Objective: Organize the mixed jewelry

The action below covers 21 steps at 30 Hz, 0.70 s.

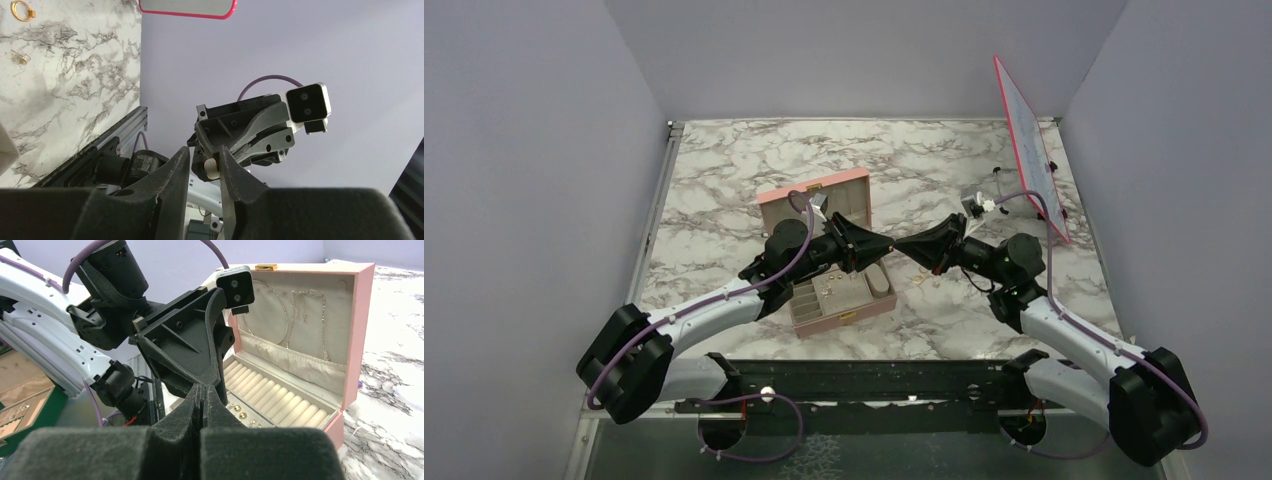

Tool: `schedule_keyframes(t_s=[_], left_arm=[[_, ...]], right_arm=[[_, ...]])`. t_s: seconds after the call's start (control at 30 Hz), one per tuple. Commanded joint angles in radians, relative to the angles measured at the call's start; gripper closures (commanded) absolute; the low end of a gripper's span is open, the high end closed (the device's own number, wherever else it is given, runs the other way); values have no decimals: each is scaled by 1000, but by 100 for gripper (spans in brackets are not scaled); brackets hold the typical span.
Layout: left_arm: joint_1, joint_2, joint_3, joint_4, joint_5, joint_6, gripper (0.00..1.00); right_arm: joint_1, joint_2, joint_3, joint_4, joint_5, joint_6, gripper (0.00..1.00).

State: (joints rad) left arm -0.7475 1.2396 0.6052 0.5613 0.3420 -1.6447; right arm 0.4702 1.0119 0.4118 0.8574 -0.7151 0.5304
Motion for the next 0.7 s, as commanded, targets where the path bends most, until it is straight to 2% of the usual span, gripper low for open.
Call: schedule_keyframes(t_s=[0.0,0.33,0.67], left_arm=[[-8,1,5,68,44,-48,71],[-7,-2,-12,109,56,-102,69],[-8,-6,-28,124,56,-118,79]], right_arm=[[7,14,-17,57,-10,-18,99],[7,30,-23,78,-7,-30,99],[7,35,-32,84,7,-42,99]])
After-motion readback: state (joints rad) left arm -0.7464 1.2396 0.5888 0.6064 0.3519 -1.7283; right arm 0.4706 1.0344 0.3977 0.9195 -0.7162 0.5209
